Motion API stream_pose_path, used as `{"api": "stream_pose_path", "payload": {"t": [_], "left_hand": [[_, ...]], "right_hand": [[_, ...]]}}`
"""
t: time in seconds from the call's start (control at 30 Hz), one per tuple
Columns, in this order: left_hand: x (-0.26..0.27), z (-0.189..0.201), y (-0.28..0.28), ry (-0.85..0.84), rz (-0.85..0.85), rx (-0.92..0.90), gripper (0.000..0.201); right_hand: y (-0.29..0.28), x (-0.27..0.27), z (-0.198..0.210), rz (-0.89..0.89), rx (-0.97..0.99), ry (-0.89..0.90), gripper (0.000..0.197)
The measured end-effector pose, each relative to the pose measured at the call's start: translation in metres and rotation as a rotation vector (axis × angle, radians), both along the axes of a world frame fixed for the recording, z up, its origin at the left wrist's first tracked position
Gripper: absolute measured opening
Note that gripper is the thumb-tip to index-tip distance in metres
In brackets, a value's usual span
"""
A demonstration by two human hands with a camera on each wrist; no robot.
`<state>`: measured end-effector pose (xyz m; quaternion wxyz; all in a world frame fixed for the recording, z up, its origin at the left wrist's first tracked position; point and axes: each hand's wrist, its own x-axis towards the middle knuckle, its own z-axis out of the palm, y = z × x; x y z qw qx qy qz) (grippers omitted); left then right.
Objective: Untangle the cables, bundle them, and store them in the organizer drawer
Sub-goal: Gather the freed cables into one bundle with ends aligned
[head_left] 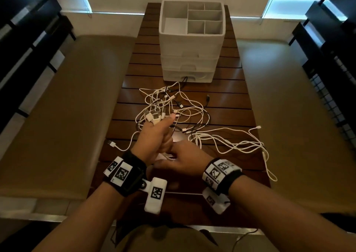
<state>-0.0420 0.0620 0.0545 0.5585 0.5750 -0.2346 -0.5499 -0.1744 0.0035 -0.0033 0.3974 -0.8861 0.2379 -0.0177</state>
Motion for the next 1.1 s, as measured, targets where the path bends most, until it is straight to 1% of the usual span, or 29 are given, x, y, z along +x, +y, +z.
{"api": "stream_pose_path", "payload": {"t": [0.03,0.07,0.1,0.17,0.23,0.3,0.33,0.4,0.5,0.6,0.63,0.7,0.73,0.77,0.87,0.9,0.97,1.0,1.03,1.1], "left_hand": [[0.002,-0.002,0.001,-0.033,-0.003,0.021,0.051],[0.004,-0.003,0.003,-0.066,-0.020,0.048,0.047],[0.007,-0.005,0.005,-0.084,-0.048,0.064,0.042],[0.010,-0.008,0.007,-0.075,-0.089,0.061,0.037],[0.010,-0.009,0.008,-0.088,-0.108,0.050,0.044],[0.005,-0.005,0.006,-0.114,-0.145,0.030,0.047],[0.003,-0.004,0.005,-0.121,-0.157,0.022,0.047],[0.000,-0.003,0.001,-0.135,-0.172,0.018,0.047],[-0.001,-0.005,-0.002,-0.156,-0.190,-0.012,0.046],[0.000,-0.012,-0.001,-0.141,-0.202,0.009,0.050],[0.000,-0.015,0.000,-0.127,-0.206,0.014,0.050],[0.000,-0.020,0.001,-0.107,-0.206,0.019,0.049],[-0.001,-0.022,0.001,-0.108,-0.211,0.020,0.048],[-0.001,-0.024,0.002,-0.113,-0.216,0.018,0.048],[-0.001,-0.024,0.004,-0.112,-0.212,0.005,0.045],[0.000,-0.024,0.005,-0.108,-0.212,-0.004,0.045],[0.001,-0.025,0.007,-0.101,-0.208,-0.012,0.050],[0.002,-0.026,0.008,-0.097,-0.199,-0.010,0.053],[0.003,-0.026,0.009,-0.088,-0.184,-0.008,0.054],[0.004,-0.027,0.009,-0.071,-0.152,-0.013,0.053]], "right_hand": [[-0.009,-0.001,0.002,-0.018,0.061,-0.052,0.046],[-0.021,-0.002,0.006,-0.077,0.092,-0.109,0.047],[-0.037,-0.002,0.010,-0.165,0.083,-0.146,0.048],[-0.073,-0.002,0.014,-0.357,0.025,-0.144,0.043],[-0.112,-0.004,0.008,-0.569,0.007,-0.079,0.028],[-0.154,-0.008,-0.012,-0.785,-0.019,0.013,0.018],[-0.173,-0.009,-0.022,-0.859,-0.022,0.073,0.018],[-0.199,-0.010,-0.040,-0.943,0.010,0.183,0.027],[-0.219,-0.006,-0.060,-0.980,0.008,0.293,0.042],[-0.216,0.002,-0.057,-1.004,-0.016,0.328,0.054],[-0.213,0.005,-0.055,-1.006,-0.046,0.300,0.052],[-0.207,0.011,-0.054,-0.959,-0.156,0.248,0.042],[-0.206,0.014,-0.053,-0.939,-0.202,0.255,0.039],[-0.206,0.016,-0.052,-0.946,-0.215,0.276,0.041],[-0.215,0.017,-0.056,-1.028,-0.075,0.354,0.053],[-0.217,0.016,-0.059,-1.026,-0.049,0.368,0.052],[-0.221,0.016,-0.061,-0.969,-0.058,0.379,0.041],[-0.221,0.018,-0.060,-0.947,-0.056,0.358,0.035],[-0.221,0.019,-0.059,-0.941,-0.039,0.306,0.032],[-0.220,0.021,-0.051,-0.970,0.025,0.103,0.021]]}}
